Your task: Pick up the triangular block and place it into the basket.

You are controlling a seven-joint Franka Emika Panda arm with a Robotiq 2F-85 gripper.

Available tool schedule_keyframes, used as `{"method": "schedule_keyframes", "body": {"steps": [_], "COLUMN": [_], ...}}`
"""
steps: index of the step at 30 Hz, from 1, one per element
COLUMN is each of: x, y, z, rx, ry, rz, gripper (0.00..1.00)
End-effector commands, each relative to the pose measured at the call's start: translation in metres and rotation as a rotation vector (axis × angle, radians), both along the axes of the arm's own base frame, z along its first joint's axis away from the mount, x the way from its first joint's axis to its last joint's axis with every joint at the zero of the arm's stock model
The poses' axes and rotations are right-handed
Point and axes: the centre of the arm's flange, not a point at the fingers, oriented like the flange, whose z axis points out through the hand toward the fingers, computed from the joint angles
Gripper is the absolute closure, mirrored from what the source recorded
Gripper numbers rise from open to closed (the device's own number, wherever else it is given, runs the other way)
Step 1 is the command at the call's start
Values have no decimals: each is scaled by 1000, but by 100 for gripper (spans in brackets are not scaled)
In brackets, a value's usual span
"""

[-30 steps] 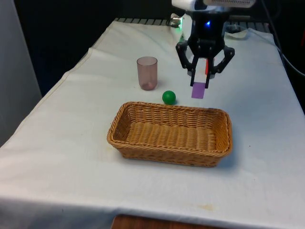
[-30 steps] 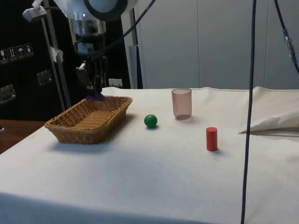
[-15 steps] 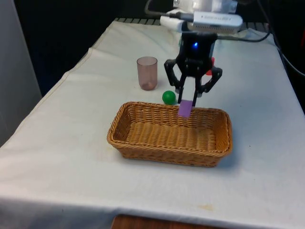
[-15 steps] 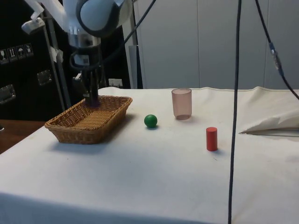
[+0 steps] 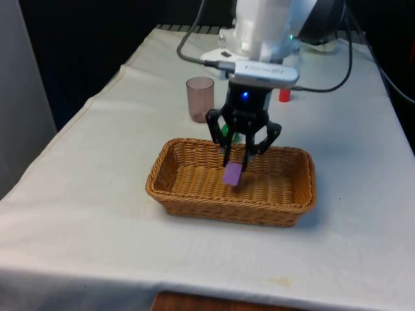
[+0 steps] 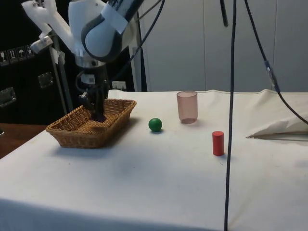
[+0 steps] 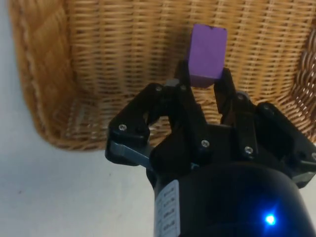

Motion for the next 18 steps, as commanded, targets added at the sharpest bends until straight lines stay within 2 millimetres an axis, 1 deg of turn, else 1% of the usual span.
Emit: {"method": "schedule_keyframes", "body": {"steps": [1,3,5,6,7,8,10,18], "x": [1,2,3,2,3,3,3,3], "y": [-4,-8,-5,-7,-4,-4,-3,-2], "z": [-6,-12,-10,-13,-9,-8,-6,-4], "rx": [7,3,13,-1,15,20,24,34], "ry": [-5,-7,-20,-18,-23,-27,-31,-35], "rz": [-4,-9,-10,-14,-11,-12,-12,-13], "gripper": [67,67,67,67,67,65,58,21]}}
